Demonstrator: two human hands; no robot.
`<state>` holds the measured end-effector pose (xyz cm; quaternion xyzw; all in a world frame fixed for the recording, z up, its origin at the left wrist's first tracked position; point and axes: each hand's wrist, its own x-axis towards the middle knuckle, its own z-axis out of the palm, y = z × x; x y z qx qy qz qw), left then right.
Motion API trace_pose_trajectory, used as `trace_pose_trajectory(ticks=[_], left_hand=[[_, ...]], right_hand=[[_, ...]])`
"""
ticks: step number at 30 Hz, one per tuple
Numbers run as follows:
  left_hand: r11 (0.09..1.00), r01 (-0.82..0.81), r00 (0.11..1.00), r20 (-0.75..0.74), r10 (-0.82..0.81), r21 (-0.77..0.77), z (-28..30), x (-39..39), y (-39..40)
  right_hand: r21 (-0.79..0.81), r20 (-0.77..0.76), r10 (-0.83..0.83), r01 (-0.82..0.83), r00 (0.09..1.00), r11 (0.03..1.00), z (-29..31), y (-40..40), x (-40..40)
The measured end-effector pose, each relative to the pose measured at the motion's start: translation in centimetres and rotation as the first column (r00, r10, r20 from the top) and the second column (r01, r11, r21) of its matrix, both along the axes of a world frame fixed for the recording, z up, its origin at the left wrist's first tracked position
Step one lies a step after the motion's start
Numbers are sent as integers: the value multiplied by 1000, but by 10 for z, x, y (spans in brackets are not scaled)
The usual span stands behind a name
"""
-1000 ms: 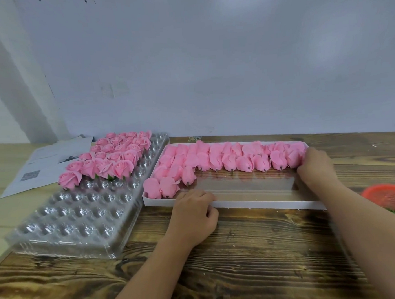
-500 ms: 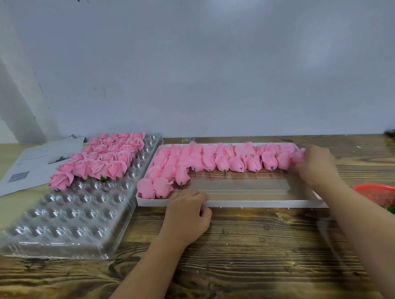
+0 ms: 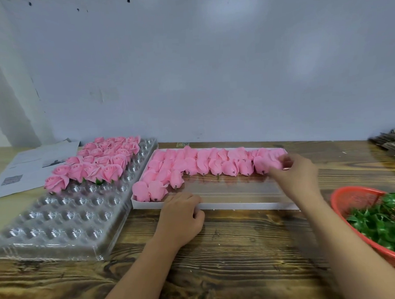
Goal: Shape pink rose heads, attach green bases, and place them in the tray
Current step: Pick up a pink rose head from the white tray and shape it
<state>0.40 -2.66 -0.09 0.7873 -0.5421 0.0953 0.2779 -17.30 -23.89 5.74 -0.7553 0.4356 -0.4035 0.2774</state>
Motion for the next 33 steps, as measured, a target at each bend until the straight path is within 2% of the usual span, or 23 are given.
trace_pose_trajectory(ticks=[5, 10, 11, 13, 15, 17, 18, 20, 21, 22, 26, 29, 33], left_hand=[[988, 2, 994, -105, -18, -154, 4, -4, 4], [967, -14, 993, -118, -17, -254, 8, -12, 5], [961, -28, 989, -144, -12, -274, 10, -18, 4], [949, -95, 951, -309, -2, -300, 16, -30, 0], [966, -115, 851, -525, -25, -232, 23, -39, -5], [989, -23, 724, -685, -86, -148, 28, -47, -11], [988, 34, 629, -765, -139, -151, 31, -51, -15], [973, 56, 384, -895, -227, -223, 36, -58, -24], [967, 35, 299, -920, -252, -253, 38, -60, -28], [963, 17, 258, -929, -264, -269, 40, -61, -32], [943, -17, 164, -931, -325, -332, 44, -57, -42], [906, -31, 46, -906, -420, -422, 48, -52, -40], [849, 0, -110, -844, -526, -529, 43, -47, -33]], right_hand=[[139, 227, 169, -204, 959, 969, -15, 43, 21], [293, 399, 183, -314, 898, 903, -25, 68, 33], [317, 428, 178, -332, 886, 888, -27, 73, 34], [340, 487, 172, -367, 856, 866, -29, 81, 35], [334, 520, 175, -387, 836, 859, -30, 88, 37], [303, 559, 195, -417, 806, 857, -31, 93, 38], [287, 578, 209, -436, 789, 853, -31, 96, 38], [258, 593, 251, -476, 765, 841, -31, 101, 38], [236, 583, 287, -497, 760, 835, -32, 103, 37], [209, 566, 330, -519, 755, 829, -31, 106, 37], [172, 576, 398, -582, 714, 795, -30, 113, 36], [130, 600, 475, -665, 643, 736, -29, 117, 34], [110, 613, 458, -643, 644, 758, -27, 120, 34]])
